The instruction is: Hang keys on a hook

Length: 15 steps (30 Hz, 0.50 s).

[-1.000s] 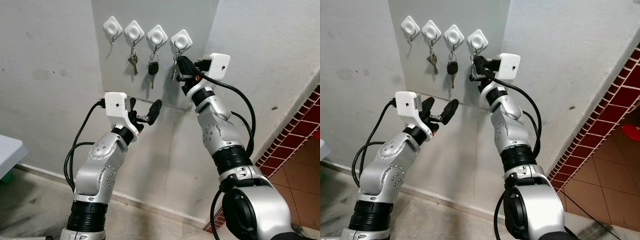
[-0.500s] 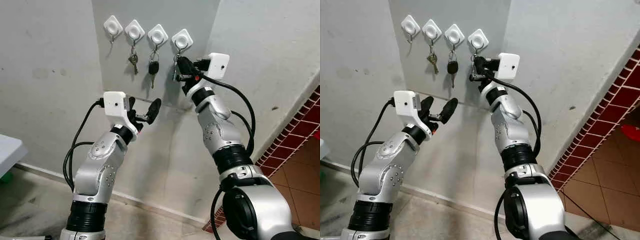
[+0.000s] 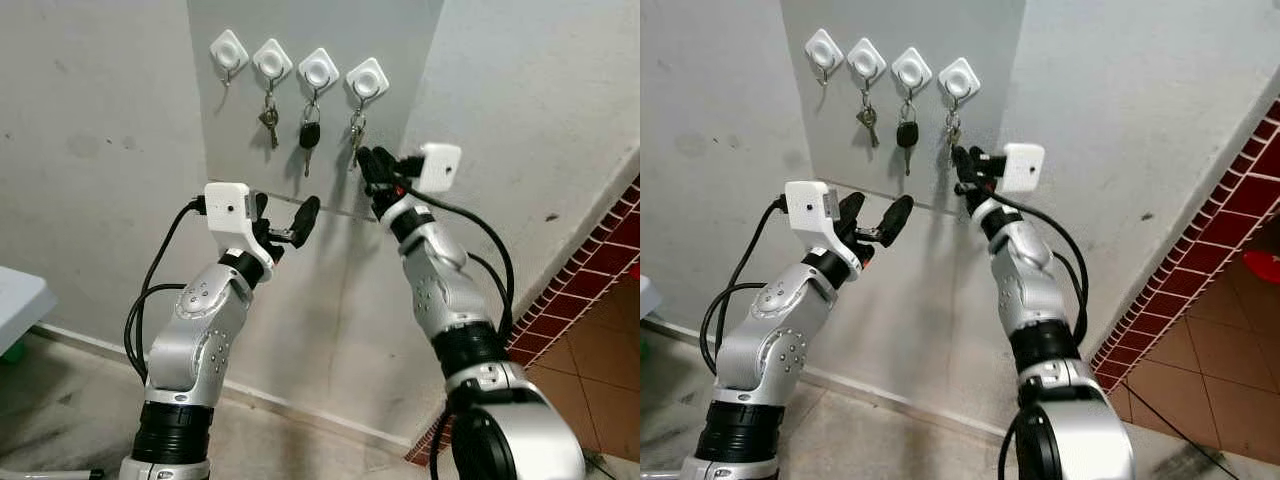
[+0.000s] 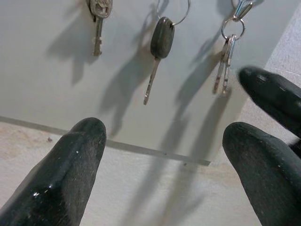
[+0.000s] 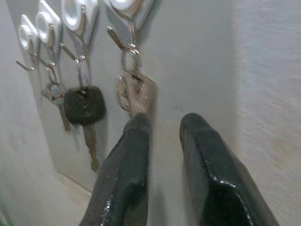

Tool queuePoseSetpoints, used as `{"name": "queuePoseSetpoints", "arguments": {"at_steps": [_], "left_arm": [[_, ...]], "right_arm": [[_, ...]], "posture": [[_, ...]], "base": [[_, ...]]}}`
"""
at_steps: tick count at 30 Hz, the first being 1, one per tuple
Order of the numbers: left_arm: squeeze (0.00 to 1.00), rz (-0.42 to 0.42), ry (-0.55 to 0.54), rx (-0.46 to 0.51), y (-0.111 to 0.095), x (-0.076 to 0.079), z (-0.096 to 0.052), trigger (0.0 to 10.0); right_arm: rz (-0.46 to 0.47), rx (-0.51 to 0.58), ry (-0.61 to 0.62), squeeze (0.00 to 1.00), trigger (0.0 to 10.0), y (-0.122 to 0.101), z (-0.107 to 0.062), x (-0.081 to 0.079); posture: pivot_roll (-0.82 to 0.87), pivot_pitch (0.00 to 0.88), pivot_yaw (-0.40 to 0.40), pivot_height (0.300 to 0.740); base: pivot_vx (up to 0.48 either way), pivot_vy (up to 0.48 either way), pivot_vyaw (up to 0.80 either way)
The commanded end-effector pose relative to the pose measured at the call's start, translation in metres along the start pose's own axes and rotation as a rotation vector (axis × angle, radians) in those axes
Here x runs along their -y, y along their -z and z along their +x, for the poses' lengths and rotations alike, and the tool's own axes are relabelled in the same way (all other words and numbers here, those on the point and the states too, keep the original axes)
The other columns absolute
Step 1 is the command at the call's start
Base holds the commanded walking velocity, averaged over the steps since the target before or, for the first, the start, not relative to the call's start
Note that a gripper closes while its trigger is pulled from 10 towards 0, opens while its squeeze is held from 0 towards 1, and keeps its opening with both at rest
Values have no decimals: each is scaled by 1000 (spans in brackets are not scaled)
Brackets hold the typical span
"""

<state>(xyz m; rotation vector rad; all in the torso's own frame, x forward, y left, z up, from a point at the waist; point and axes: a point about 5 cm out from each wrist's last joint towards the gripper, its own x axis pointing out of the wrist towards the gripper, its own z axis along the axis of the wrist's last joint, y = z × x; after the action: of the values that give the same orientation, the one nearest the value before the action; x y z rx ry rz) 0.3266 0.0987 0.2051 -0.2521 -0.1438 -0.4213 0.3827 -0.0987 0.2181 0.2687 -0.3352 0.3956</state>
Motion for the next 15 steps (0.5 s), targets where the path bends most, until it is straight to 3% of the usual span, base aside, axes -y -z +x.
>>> {"name": "queuePoseSetpoints", "arguments": {"at_steps": [1, 9, 12, 13, 14, 15], "left_arm": [[0, 9, -25, -37, 12, -3, -2, 10000], [0, 46, -86, -102, 47, -17, -15, 10000], [0, -14, -126, -161, 67, -25, -22, 10000], [0, -14, -126, -161, 67, -25, -22, 10000], [0, -16, -128, -216, 79, -29, -27, 10000], [0, -20, -127, -230, 83, -31, -28, 10000]], "right_arm": [[-43, 31, 7, 1000, 10000, -4, -6, 4], [-47, -51, 100, 1000, 10000, 23, -48, 23], [-22, -109, 142, 1000, 10000, 37, -74, 31], [-22, -109, 142, 1000, 10000, 37, -74, 31], [-3, -144, 172, 1000, 10000, 46, -91, 35], [-7, -153, 188, 1000, 10000, 48, -98, 37]], "posture": [[14, 10, -73, 740], [11, 0, -58, 740], [5, 0, -46, 740], [5, 0, -46, 740], [4, 0, -43, 740], [1, 0, -40, 740]], "base": [[0, 0, 0], [0, 0, 0], [0, 0, 0], [0, 0, 0], [0, 0, 0], [0, 0, 0]]}}
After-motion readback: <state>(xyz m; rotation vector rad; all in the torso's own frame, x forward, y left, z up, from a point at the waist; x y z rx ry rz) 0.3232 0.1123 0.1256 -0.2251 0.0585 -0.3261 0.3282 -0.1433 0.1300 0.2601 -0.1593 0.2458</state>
